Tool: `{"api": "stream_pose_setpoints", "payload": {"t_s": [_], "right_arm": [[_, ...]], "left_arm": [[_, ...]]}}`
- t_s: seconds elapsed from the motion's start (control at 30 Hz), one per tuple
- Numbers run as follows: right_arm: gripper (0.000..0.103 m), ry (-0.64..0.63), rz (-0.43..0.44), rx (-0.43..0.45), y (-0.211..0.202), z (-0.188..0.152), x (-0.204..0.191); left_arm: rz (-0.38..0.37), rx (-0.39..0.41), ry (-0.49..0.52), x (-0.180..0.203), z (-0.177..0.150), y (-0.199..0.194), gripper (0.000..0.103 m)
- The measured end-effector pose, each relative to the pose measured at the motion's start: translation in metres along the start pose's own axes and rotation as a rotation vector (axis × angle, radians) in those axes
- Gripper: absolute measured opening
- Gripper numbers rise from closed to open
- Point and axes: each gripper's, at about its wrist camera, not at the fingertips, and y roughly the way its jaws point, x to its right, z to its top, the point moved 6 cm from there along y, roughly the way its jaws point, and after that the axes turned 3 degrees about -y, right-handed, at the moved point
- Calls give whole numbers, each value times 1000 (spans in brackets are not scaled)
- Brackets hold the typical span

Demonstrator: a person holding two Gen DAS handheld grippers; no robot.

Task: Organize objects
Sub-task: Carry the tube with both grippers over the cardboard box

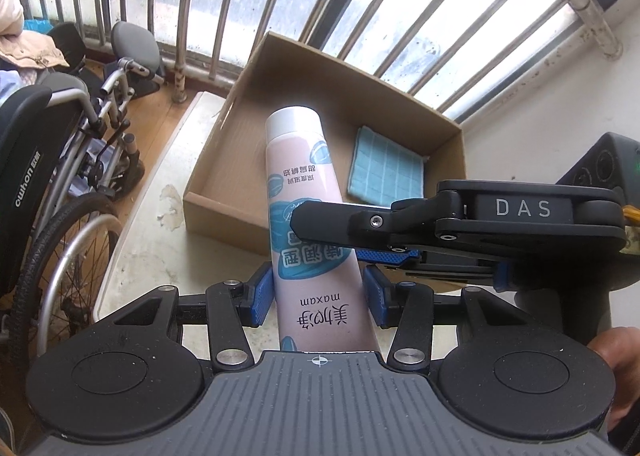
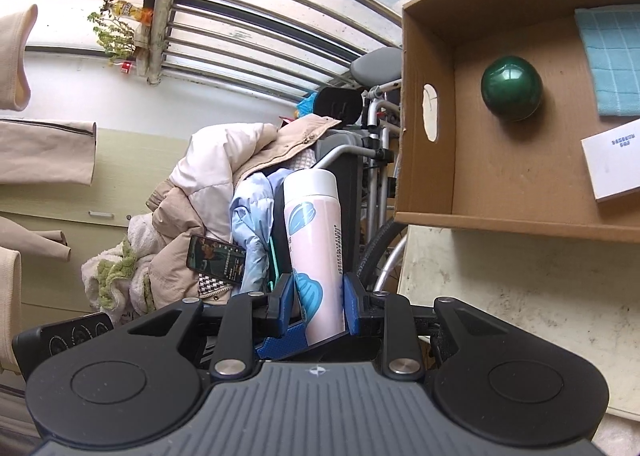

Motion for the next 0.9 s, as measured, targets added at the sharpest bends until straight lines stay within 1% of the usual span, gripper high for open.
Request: {"api": "stream_pose_setpoints", "payload": {"t_s": [0.13,0.33,0.47,0.67,0.77,0.9], "right_arm": [[30,19,5,-20,1,8,9],[30,64,29,-24,7,22,21],[30,72,34,-28,11,37,31],[30,63,31,-55,23,75,52],[30,43,23,-71,31,97,61],[30,31,17,-86,46,125,76]], "left_arm": [[16,-14,-9,3,4,6,46],[37,-36,-12,5,19,21,46],[37,-58,-52,6,32,39,46],[47,-62,-74,9,63,74,46],[40,-68,-103,6,79,93,46],[48,-80,-129,-2,96,120,46]]}}
